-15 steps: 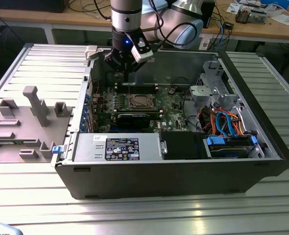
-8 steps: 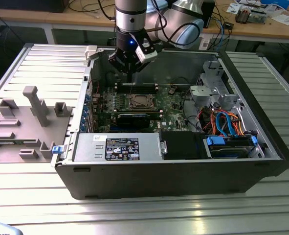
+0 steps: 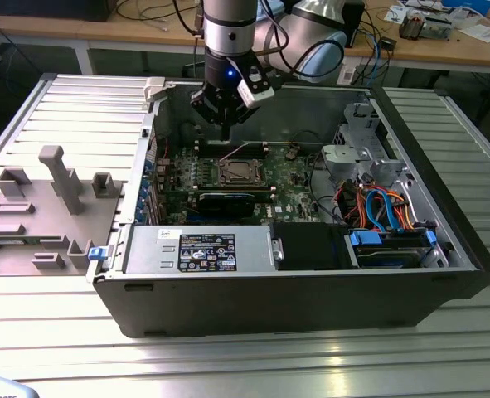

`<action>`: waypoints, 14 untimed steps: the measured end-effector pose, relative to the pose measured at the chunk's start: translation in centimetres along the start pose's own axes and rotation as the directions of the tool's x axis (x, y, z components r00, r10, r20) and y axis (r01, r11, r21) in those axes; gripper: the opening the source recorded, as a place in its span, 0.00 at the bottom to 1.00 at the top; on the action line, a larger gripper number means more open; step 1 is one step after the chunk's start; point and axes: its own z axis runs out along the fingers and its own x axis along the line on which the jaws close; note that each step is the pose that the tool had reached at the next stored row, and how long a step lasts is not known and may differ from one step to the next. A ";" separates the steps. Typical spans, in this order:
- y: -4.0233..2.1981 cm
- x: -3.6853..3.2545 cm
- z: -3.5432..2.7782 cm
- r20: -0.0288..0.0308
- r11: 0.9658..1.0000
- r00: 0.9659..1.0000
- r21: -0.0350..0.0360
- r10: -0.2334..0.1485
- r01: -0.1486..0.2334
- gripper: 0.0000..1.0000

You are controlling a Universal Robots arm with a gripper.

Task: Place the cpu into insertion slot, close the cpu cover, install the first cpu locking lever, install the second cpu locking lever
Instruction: 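Install the first cpu locking lever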

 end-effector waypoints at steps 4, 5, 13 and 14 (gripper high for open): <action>-0.04 -0.50 0.48 0.000 1.000 1.000 0.000 0.001 -0.001 0.11; -0.05 -0.64 0.63 0.000 1.000 1.000 0.000 0.002 -0.002 0.11; 0.12 -1.01 2.09 -0.001 1.000 1.000 0.000 0.002 -0.002 0.11; 0.20 -1.01 2.35 -0.001 1.000 1.000 0.000 0.002 -0.002 0.11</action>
